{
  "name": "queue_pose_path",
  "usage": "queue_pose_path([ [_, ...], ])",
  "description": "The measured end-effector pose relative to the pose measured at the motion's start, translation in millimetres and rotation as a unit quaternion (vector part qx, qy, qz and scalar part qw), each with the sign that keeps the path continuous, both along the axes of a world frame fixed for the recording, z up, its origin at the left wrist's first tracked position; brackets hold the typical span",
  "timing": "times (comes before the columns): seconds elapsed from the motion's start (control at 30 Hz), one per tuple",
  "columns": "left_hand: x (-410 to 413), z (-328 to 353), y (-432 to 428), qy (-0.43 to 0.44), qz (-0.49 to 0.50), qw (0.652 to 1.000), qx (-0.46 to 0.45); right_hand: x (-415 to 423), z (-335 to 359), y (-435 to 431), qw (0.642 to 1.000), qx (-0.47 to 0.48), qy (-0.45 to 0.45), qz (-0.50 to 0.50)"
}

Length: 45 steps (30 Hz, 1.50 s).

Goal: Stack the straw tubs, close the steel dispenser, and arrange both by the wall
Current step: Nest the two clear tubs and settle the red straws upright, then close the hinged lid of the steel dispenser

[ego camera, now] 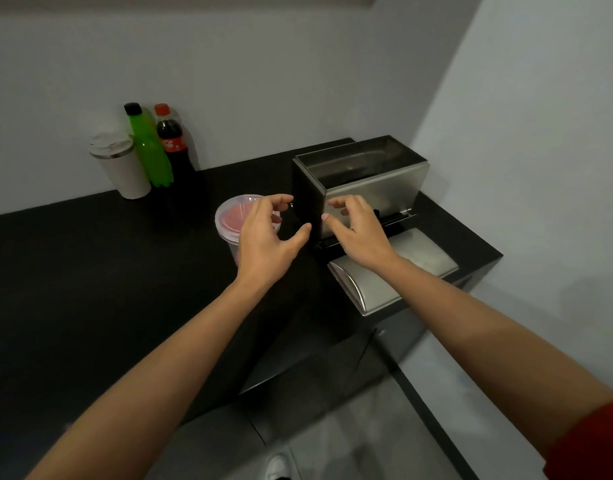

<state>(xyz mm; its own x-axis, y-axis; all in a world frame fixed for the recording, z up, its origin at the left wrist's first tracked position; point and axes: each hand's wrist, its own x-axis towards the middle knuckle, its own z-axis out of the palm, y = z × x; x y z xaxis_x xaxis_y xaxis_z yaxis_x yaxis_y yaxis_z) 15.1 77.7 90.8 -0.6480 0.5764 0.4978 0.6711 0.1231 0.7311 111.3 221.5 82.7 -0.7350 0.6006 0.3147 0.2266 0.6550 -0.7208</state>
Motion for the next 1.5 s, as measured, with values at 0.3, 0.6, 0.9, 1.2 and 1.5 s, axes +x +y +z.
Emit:
queue_pose_path([
  [0.3, 39, -35, 34, -0.079, 0.002, 0.995, -0.056, 63, -23, 48, 0.993, -0.04, -0.072, -0.09],
  [0.6, 47, -73, 79, -0.174, -0.049, 0.957, -0.226, 80, -43, 100, 0.956, -0.093, -0.222, -0.166],
  [0.9, 55, -84, 91, -0.229, -0.019, 0.933, -0.277, 89, -57, 134, 0.928, -0.097, -0.306, -0.187],
  [1.2, 82, -82, 95, -0.219, 0.013, 0.933, -0.286, 102, -62, 161, 0.918, -0.138, -0.329, -0.173],
  [1.5, 92, -87, 96, -0.201, 0.043, 0.938, -0.278, 98, -66, 174, 0.91, -0.142, -0.343, -0.185],
])
